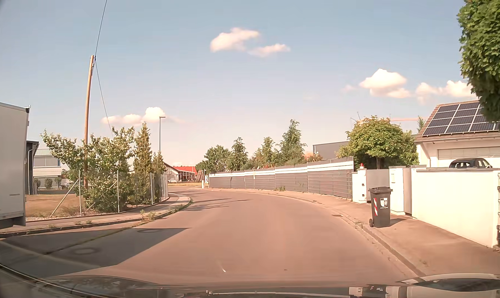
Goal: Follow the waypoints while adhering to traffic rules and regulations
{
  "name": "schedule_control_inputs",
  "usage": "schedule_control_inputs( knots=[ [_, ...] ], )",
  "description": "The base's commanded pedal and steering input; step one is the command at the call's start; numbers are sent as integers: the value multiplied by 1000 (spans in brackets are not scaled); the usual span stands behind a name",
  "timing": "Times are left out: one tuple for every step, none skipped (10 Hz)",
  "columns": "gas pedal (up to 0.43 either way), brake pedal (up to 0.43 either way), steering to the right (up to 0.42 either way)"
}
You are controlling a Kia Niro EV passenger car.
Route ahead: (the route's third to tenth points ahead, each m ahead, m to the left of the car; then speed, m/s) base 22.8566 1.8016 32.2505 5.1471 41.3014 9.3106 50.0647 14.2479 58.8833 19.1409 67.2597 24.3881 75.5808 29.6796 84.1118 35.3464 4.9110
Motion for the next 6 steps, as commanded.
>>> schedule_control_inputs(
  knots=[
    [197, 18, 46],
    [197, 12, 47],
    [197, 12, 48],
    [197, 18, 47],
    [197, 12, 39],
    [197, 18, 27]
  ],
)
